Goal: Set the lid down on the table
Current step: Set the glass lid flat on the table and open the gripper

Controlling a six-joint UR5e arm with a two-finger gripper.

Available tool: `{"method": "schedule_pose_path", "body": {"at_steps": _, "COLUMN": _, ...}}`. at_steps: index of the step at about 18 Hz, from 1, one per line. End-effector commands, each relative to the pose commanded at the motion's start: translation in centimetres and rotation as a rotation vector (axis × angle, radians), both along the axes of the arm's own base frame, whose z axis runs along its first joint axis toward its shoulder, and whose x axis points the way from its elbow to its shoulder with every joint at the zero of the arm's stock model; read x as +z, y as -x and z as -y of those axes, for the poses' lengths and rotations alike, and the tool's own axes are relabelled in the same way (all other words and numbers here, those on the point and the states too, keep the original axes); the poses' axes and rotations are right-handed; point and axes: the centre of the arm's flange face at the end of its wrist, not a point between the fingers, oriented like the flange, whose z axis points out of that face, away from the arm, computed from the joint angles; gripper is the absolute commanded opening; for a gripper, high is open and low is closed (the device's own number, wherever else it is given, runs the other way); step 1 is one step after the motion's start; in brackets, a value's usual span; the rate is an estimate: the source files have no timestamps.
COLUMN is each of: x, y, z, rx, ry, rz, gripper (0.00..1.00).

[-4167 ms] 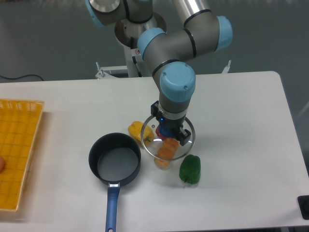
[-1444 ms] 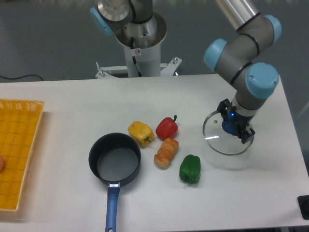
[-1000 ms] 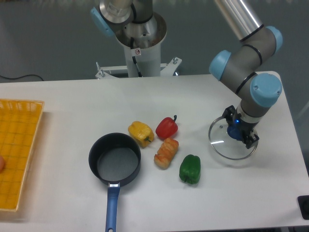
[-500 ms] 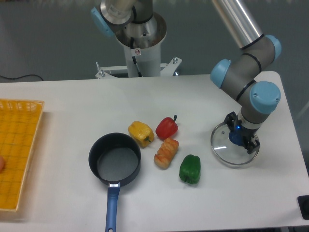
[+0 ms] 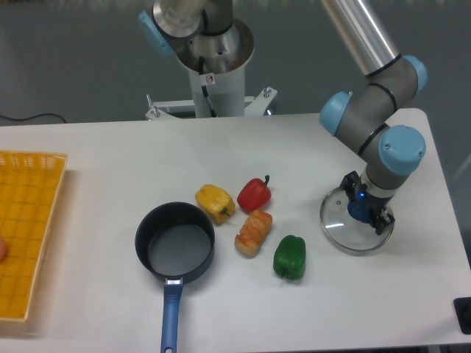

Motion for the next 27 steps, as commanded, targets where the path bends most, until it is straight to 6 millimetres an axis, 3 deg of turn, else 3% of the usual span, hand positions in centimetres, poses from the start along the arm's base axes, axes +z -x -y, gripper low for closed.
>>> {"method": "schedule_pose_path", "body": {"at_steps": 27, "x": -0.56, "y": -0.45, "z": -0.48, "rx": -0.003, "ry": 0.000, "rz": 0.000, "gripper": 0.55}}
